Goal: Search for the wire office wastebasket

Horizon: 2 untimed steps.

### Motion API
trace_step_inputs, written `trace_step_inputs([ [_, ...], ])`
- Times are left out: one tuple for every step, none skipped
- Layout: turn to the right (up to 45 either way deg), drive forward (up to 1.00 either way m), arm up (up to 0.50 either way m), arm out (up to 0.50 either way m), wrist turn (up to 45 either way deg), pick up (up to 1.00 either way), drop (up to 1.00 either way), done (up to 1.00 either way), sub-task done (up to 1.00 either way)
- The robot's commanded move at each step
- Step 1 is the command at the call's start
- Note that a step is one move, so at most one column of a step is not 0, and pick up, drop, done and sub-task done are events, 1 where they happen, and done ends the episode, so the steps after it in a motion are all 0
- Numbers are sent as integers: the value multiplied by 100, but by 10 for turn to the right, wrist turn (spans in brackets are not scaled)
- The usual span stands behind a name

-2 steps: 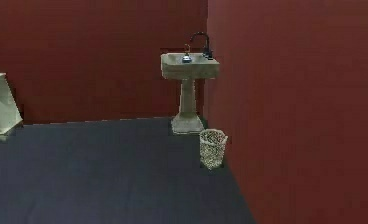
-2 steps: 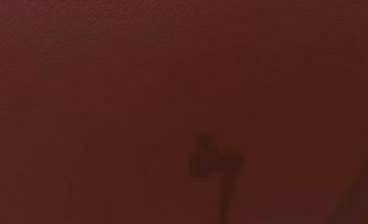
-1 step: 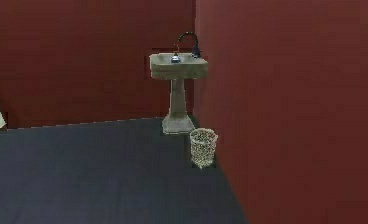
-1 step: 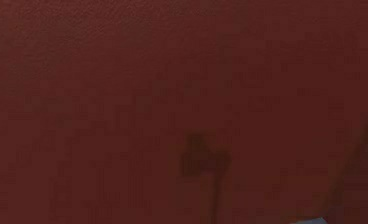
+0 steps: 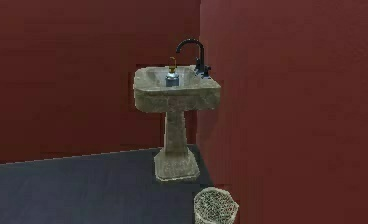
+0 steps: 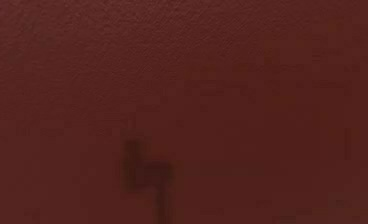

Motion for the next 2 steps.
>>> trace_step_inputs([
  [90, 0, 0, 0, 0, 0, 0, 0, 0],
  [0, 0, 0, 0, 0, 0, 0, 100, 0],
])
